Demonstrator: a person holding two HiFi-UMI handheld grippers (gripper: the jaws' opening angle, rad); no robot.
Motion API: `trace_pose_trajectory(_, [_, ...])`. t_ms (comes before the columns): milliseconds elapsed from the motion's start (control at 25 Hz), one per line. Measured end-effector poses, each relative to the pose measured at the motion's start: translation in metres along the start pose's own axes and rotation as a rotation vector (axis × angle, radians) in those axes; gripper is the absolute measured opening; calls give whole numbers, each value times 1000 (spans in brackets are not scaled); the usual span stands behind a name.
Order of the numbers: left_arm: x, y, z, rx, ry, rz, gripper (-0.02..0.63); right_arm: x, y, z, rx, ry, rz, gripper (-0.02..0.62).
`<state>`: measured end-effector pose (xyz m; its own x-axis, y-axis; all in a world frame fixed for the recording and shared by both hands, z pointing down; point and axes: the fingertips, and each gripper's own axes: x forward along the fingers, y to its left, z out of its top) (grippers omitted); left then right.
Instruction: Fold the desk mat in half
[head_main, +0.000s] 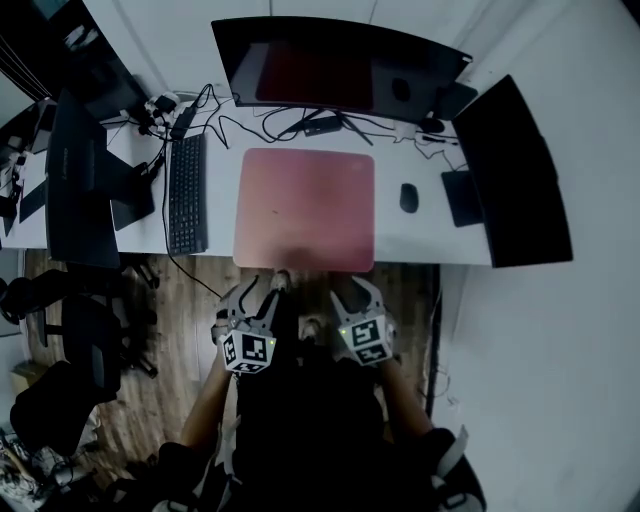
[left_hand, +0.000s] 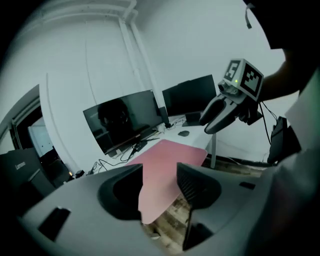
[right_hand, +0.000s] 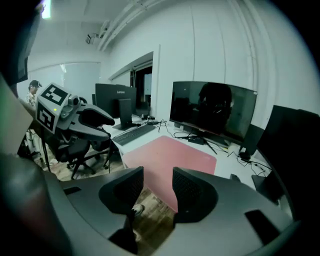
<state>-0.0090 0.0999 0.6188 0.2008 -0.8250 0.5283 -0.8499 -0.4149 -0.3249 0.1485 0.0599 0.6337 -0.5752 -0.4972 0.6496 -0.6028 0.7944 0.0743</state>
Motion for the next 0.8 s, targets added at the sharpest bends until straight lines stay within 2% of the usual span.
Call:
trace_pose_trajectory(80, [26,-3,-22,59,64,-36,206,24,-5,-16,-28,66,20,163])
trace_pose_trajectory(240, [70,-16,-68,241,173,-99,218,69,-10,-50,-127,185,26,169])
trace_pose_trajectory(360, [95,-25,-89,303,221,-144,219,99,-16,-80,-263,269,-2,175])
trace_pose_trajectory(520, [123,-33,-117,402,277,-153,228,125,-18,-112,-400,368,-14,198])
trace_pose_trajectory(800, [156,-38,-150,537,357,-164,245,156,-25,-148,-572,440,-61,224])
